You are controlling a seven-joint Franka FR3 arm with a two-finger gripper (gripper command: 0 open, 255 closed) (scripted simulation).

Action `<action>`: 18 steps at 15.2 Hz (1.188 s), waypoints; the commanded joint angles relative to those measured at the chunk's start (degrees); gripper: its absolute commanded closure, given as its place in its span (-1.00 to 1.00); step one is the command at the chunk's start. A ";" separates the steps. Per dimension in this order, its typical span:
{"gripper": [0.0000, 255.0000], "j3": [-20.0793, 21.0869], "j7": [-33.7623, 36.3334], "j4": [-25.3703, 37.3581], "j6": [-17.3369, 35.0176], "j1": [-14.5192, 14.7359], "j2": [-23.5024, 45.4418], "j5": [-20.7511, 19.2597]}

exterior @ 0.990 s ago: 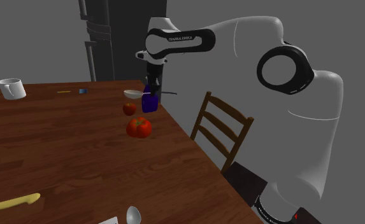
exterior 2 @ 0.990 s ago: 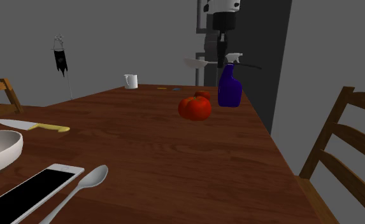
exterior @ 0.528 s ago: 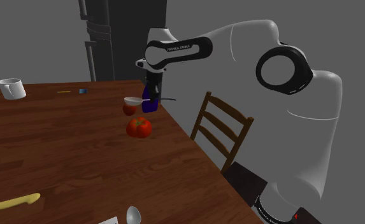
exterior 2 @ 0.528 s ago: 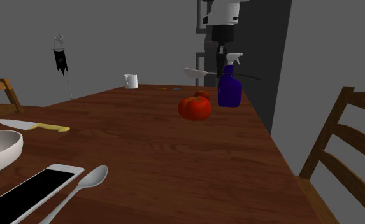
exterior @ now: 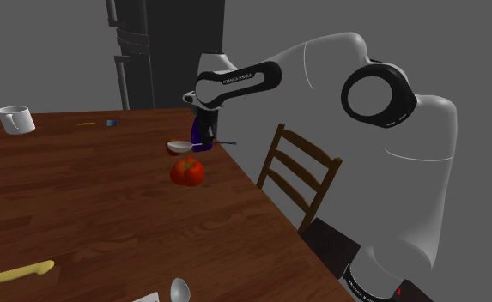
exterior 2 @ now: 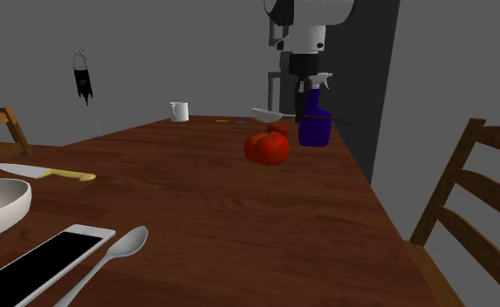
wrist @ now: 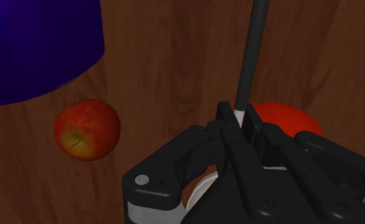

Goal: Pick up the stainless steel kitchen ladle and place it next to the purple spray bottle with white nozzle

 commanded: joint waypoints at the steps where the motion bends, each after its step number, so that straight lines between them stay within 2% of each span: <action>1: 1.00 -0.04 -0.05 -1.32 1.61 -0.06 0.26 -0.02; 18: 1.00 -0.21 0.43 -7.23 12.06 0.01 4.81 -0.46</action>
